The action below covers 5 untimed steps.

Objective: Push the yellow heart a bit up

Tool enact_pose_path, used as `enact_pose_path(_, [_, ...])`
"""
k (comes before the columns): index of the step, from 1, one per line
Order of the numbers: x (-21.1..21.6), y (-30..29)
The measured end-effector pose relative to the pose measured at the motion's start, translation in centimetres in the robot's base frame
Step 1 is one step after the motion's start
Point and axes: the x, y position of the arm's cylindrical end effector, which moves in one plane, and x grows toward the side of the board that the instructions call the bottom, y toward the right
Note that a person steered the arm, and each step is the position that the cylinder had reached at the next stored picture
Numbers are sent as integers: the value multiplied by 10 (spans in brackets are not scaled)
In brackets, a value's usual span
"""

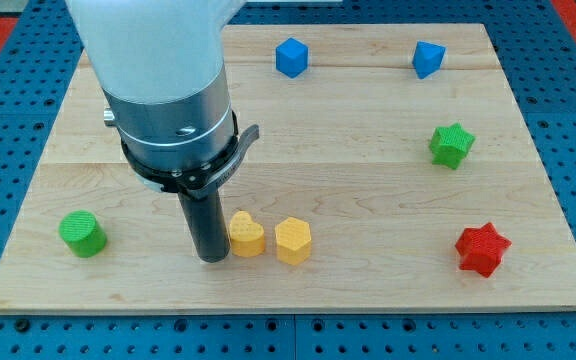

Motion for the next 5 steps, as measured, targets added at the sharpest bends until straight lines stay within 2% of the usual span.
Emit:
enact_pose_path(1, [4,-6])
enact_pose_path(2, [30,-11])
enact_pose_path(3, [23,15])
enact_pose_path(4, [-2,39])
enact_pose_path(5, [-7,43])
